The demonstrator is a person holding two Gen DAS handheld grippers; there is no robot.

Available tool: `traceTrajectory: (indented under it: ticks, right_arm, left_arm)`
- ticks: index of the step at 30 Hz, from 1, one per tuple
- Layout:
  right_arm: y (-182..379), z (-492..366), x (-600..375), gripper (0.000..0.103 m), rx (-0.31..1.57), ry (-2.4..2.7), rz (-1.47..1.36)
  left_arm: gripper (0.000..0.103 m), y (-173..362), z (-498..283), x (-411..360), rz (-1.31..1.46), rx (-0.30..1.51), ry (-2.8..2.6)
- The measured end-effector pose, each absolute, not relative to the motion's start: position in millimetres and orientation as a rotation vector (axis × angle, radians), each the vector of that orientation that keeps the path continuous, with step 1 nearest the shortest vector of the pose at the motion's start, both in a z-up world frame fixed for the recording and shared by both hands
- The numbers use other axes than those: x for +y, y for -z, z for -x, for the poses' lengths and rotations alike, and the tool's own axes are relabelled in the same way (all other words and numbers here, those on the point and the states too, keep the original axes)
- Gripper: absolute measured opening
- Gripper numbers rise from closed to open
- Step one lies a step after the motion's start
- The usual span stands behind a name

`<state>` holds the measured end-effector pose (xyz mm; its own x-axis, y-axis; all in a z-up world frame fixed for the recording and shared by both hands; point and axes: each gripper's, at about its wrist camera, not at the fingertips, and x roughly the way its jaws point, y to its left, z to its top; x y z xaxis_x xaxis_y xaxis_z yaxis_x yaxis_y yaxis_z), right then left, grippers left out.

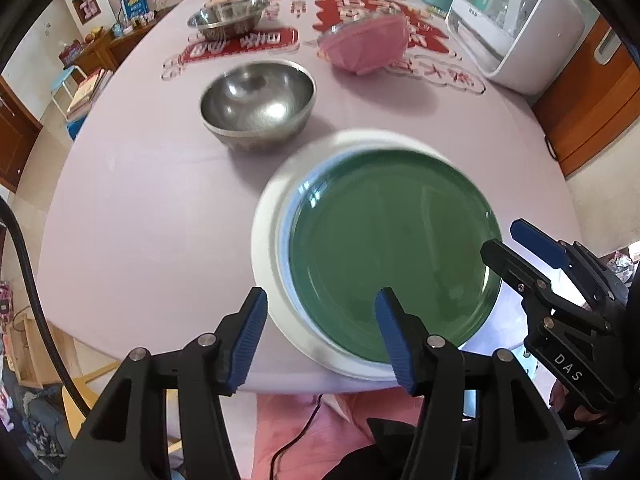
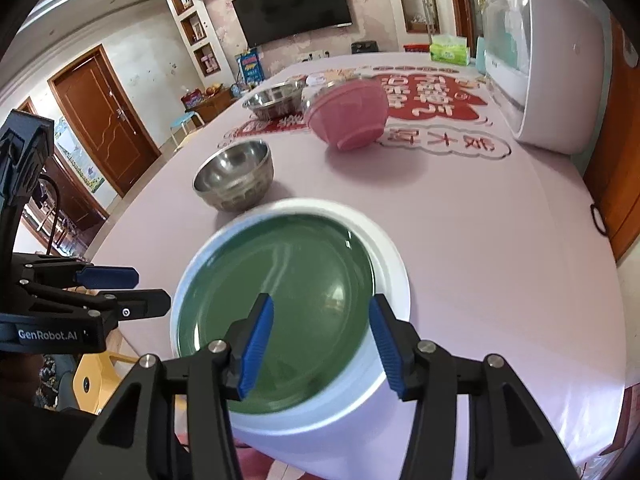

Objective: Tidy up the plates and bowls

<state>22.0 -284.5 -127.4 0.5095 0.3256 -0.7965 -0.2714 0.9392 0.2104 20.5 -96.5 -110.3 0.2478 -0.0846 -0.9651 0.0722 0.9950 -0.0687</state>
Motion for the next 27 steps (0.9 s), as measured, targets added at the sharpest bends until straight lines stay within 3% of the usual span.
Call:
traceTrajectory:
  ticks: [3,8,11,15,27]
  right_arm:
    - [119.9,-26.2,-279.1,0.060,0.949,-0.335,-0.064]
    - [106.1,-33.4,-258.5,0.061,0.922,-0.282,-0.077]
    - [98.4,-35.8,-241.2,0.063,0.908,-0.274,-0.081]
    - [87.0,-39.3,-211.0,0.068,0.914,-0.283,-0.081]
    - [54.3,-79.8,-109.5,0.071,0.998,-0.202,-0.072]
  left_arm:
    - [0.062,99.0,-27.4,-85.2,0.011,1.277,0.125]
    - [0.063,86.5,-36.0,-63.4,-0.004,1.251,0.157]
    - [0.070,77.1,-39.8,-43.7,-0.004,1.230,0.175]
    - [0.070,62.8,-47.2,-14.5,-0.011,1.189,0.164]
    - [0.075,30.7,-85.2,94.1,-0.010,1.149,0.142]
